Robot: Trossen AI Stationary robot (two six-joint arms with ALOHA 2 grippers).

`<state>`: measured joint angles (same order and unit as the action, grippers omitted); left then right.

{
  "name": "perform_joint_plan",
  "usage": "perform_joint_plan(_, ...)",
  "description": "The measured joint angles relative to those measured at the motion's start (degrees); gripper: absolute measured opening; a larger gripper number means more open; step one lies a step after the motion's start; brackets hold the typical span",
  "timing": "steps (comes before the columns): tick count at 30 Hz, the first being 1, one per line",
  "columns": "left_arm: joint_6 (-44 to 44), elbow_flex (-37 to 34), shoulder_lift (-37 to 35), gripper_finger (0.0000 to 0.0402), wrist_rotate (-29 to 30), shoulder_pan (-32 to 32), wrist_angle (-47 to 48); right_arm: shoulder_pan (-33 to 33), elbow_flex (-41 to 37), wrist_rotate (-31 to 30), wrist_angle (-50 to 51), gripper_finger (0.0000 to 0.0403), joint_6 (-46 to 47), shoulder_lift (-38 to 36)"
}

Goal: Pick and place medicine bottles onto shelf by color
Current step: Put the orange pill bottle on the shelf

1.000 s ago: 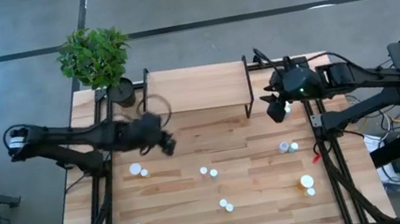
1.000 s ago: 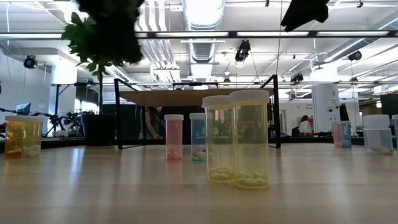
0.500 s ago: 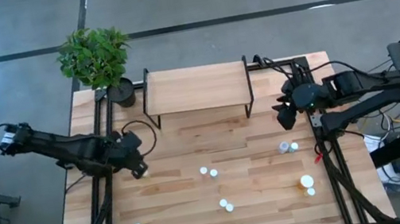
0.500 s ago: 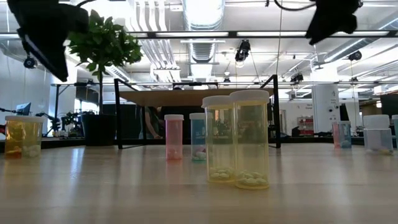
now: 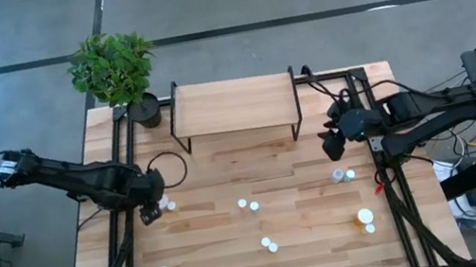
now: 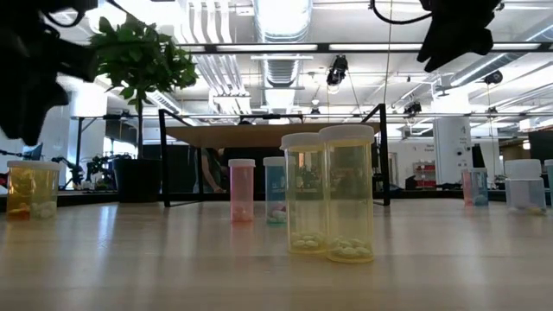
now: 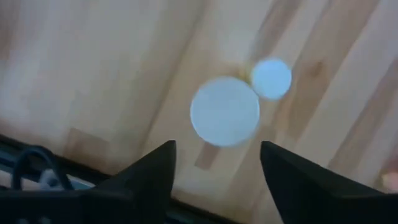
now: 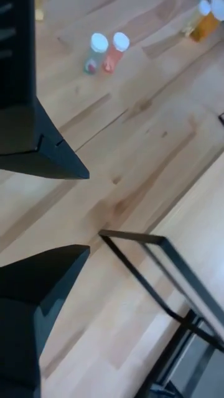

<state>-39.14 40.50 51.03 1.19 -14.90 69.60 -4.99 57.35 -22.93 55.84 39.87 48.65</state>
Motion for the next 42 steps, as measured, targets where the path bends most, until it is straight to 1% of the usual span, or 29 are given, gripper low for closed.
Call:
perform_joint_plan(2, 1.2, -0.1, 0.1, 0.0253, -2.2, 0.0, -0.3, 0.0, 0.0, -1.0, -1.4, 0.0193, 0.0, 0.5)
perform_joint_plan(5, 2.3, 0.0, 0.7, 0.0278, -2.6, 0.0, -1.0, 0.0, -0.1, -2.0, -3.2, 0.0212, -0.1, 1.1)
perform_joint_plan(9, 5.1, -1.1, 2.5, 0.0296, 0.7, 0.0, -1.8, 0.0, -0.2, -3.3, -5.3, 0.0227, -1.5, 3.1)
perform_joint_plan(12, 6.8, -3.2, 3.7, 0.0301, 0.8, 0.0, -5.2, 0.0, -0.2, -3.9, -6.8, 0.023, -1.5, 5.0)
perform_joint_plan(15, 10.3, -4.5, 5.6, 0.0302, -0.5, 0.0, -9.6, 0.0, -0.2, -3.9, -7.3, 0.0229, -1.3, 6.8)
perform_joint_plan(19, 13.8, -4.0, 9.3, 0.0302, -0.6, 0.0, -10.3, -0.2, -0.3, -3.7, -7.4, 0.0229, -0.5, 8.4)
perform_joint_plan(25, 14.2, -4.0, 13.9, 0.0302, -0.7, 0.0, -10.7, -0.5, -0.3, -4.1, -7.4, 0.0228, -0.9, 8.8)
perform_joint_plan(28, 14.2, -3.3, 15.5, 0.0295, -0.8, 0.0, -10.7, -0.5, -0.3, -4.2, -7.3, 0.0228, -2.3, 8.2)
perform_joint_plan(34, 14.0, -0.8, 16.2, 0.0261, -0.9, 0.0, -10.8, -0.5, -0.3, -4.2, -6.6, 0.0228, -4.0, 7.3)
perform_joint_plan(42, 14.2, -1.5, 15.7, 0.0218, -0.8, 0.1, -10.5, -0.5, -0.3, -4.2, -6.4, 0.0228, -6.3, 7.2)
